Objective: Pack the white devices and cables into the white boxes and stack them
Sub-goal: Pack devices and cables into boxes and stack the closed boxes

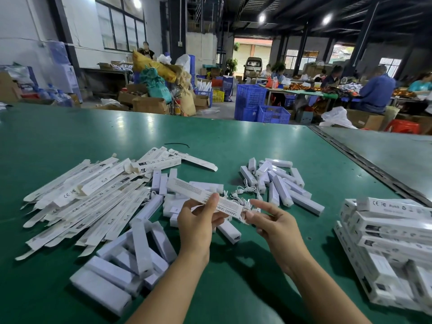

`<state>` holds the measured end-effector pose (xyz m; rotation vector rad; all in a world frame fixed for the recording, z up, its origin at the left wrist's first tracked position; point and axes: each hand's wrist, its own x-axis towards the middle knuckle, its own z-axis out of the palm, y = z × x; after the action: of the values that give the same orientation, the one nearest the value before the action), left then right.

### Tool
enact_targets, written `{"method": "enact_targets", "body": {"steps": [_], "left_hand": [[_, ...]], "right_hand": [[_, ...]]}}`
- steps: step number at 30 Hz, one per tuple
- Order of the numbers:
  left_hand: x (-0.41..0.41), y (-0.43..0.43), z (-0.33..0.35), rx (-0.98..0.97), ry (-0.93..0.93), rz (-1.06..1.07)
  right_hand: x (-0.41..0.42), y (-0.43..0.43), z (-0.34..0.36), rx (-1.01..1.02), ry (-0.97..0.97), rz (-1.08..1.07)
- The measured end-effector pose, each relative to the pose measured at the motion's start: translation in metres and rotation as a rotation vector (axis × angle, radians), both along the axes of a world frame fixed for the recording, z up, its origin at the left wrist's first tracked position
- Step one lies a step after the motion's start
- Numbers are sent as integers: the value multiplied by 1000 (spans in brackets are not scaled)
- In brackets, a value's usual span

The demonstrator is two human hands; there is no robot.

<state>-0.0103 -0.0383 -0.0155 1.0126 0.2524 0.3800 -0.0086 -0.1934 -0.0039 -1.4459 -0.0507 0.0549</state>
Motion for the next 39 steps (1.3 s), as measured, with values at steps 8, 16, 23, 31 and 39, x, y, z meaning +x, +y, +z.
{"method": "enact_targets", "body": {"steps": [8, 16, 23, 31, 39], "left_hand": [[2, 5, 2, 1, 74, -45], [0, 5, 1, -29, 106, -214], [-3, -1, 0, 79, 64, -161], [-9, -8, -5, 413, -121, -248], [-11, -7, -12, 769, -186, -318]], "right_hand": [[-1, -2, 1, 21, -162, 78], [-3, -1, -2, -339, -425, -64], [-5, 4, -10, -407, -447, -87], [5, 4, -15, -390, -293, -318], [-2, 8, -17, -426, -465, -324]]}}
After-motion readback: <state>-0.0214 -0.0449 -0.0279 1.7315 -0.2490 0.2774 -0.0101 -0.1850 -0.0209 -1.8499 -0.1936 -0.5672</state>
